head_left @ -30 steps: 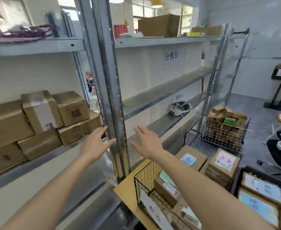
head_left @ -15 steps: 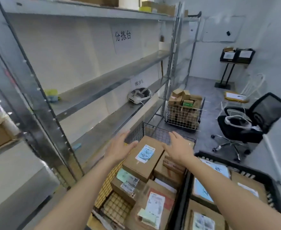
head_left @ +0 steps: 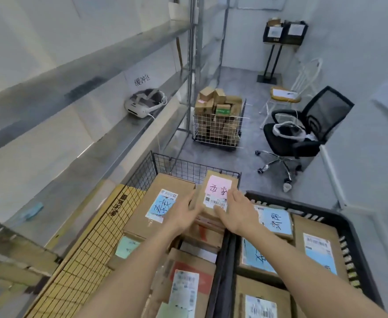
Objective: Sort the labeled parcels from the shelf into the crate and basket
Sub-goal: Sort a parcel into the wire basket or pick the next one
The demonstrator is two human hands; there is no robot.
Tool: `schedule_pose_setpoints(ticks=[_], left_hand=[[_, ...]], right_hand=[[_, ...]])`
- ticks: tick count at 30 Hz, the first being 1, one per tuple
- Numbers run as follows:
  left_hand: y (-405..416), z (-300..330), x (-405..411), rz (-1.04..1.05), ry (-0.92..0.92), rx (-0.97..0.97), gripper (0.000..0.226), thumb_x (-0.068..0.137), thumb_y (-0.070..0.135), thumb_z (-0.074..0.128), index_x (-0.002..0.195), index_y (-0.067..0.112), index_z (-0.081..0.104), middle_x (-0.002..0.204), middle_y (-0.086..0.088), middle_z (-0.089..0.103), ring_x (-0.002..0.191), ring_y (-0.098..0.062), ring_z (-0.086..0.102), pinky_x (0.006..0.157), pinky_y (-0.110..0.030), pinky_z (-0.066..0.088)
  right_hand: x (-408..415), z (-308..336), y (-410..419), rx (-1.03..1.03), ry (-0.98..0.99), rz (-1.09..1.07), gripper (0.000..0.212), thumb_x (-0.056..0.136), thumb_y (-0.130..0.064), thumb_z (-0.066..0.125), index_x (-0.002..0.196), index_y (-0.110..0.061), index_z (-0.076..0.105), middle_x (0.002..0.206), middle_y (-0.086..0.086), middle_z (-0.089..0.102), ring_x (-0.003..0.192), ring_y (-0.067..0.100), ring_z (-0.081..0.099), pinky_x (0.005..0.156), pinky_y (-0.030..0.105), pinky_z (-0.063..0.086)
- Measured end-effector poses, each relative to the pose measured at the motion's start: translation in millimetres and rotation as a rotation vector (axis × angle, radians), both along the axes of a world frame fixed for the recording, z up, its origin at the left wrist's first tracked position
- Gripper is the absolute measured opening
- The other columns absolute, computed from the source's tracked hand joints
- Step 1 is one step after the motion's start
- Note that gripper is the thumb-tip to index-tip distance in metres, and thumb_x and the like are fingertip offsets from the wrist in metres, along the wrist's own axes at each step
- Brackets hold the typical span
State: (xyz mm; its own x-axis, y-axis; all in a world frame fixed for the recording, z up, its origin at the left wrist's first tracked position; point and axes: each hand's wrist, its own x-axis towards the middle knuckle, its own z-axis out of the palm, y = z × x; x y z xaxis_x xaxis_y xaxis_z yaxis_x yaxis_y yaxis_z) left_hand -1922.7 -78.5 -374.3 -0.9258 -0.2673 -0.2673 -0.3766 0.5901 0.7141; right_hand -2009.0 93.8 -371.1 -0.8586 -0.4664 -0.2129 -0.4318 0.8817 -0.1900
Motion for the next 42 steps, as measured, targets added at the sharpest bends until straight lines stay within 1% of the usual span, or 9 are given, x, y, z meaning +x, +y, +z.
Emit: schedule_pose_setpoints(ticks=[4,8,19,23,27,30,36,39,42], left_hand=[[-4,-7,-6,-0.004,0.003,0.039,0.065,0.099,0.055,0.053,0.157,0.041,0.027,0.154,0.005,0.047,0.139,-0.024,0.045,0.105,-0.035,0.038],[-9,-15,-7,0.058,-0.016,0.127,0.063,0.098,0.050,0.056,0.155,0.035,0.034,0.149,0.006,0.053,0.132,-0.021,0.052,0.108,-0.039,0.043],[-30,-29,3,0.255,0.005,0.357,0.072,0.095,0.034,0.069,0.157,0.031,0.032,0.150,0.010,0.048,0.127,-0.014,0.055,0.113,-0.041,0.042],[-40,-25,8,0.285,-0.040,0.393,0.079,0.092,0.026,0.073,0.157,0.033,0.030,0.124,0.009,0.055,0.114,-0.011,0.054,0.097,-0.025,0.044],[-60,-18,31,0.384,-0.030,0.445,0.080,0.090,0.032,0.075,0.157,0.033,0.031,0.125,0.005,0.066,0.108,-0.016,0.065,0.095,-0.037,0.056],[-71,-7,61,0.460,-0.011,0.458,0.079,0.093,0.014,0.071,0.150,0.044,0.027,0.127,0.000,0.065,0.098,-0.018,0.069,0.073,-0.029,0.061],[-84,1,125,0.522,-0.058,0.282,0.093,0.084,0.005,0.077,0.154,0.039,0.028,0.146,0.000,0.053,0.104,-0.011,0.064,0.072,-0.036,0.063],[-81,11,150,0.600,-0.035,0.290,0.109,0.084,0.004,0.077,0.159,0.042,0.009,0.139,-0.001,0.058,0.092,-0.004,0.059,0.053,-0.020,0.053],[-79,12,171,0.674,-0.071,0.406,0.109,0.082,0.001,0.077,0.160,0.034,0.010,0.121,0.000,0.064,0.090,-0.011,0.066,0.057,-0.025,0.059]], right_hand=[[3,-12,-11,0.064,-0.048,-0.026,0.084,0.100,-0.066,0.021,0.161,-0.008,0.014,0.169,0.012,0.008,0.155,0.031,-0.007,0.126,0.043,-0.001],[13,-17,-19,0.024,-0.021,0.007,0.105,0.086,-0.083,0.003,0.162,-0.010,0.007,0.170,0.009,-0.001,0.155,0.023,-0.014,0.125,0.042,-0.008],[4,-27,-45,-0.491,-0.198,-0.135,0.067,0.097,-0.032,0.060,0.154,-0.024,0.027,0.163,0.000,0.023,0.147,0.027,0.026,0.109,0.045,0.040],[6,-31,-53,-0.571,-0.238,-0.110,0.065,0.091,-0.026,0.067,0.147,-0.028,0.034,0.143,-0.003,0.050,0.132,0.020,0.045,0.102,0.044,0.044],[15,-19,-71,-0.563,-0.279,0.001,0.068,0.091,-0.024,0.070,0.148,-0.030,0.034,0.130,-0.016,0.051,0.122,0.010,0.048,0.096,0.040,0.044],[28,-11,-92,-0.528,-0.337,0.108,0.076,0.091,-0.026,0.072,0.154,-0.028,0.030,0.140,-0.010,0.055,0.126,0.017,0.053,0.099,0.040,0.046],[70,-5,-130,-0.525,-0.510,0.157,0.070,0.095,-0.012,0.067,0.156,-0.025,0.034,0.143,-0.008,0.052,0.125,0.013,0.052,0.101,0.025,0.043],[86,-5,-129,-0.518,-0.604,0.140,0.073,0.094,-0.010,0.069,0.157,-0.019,0.032,0.151,-0.001,0.049,0.118,0.010,0.052,0.082,0.010,0.045],[100,-3,-124,-0.522,-0.645,0.163,0.076,0.092,-0.009,0.072,0.157,-0.021,0.033,0.152,-0.003,0.048,0.123,0.012,0.054,0.095,0.023,0.051]])
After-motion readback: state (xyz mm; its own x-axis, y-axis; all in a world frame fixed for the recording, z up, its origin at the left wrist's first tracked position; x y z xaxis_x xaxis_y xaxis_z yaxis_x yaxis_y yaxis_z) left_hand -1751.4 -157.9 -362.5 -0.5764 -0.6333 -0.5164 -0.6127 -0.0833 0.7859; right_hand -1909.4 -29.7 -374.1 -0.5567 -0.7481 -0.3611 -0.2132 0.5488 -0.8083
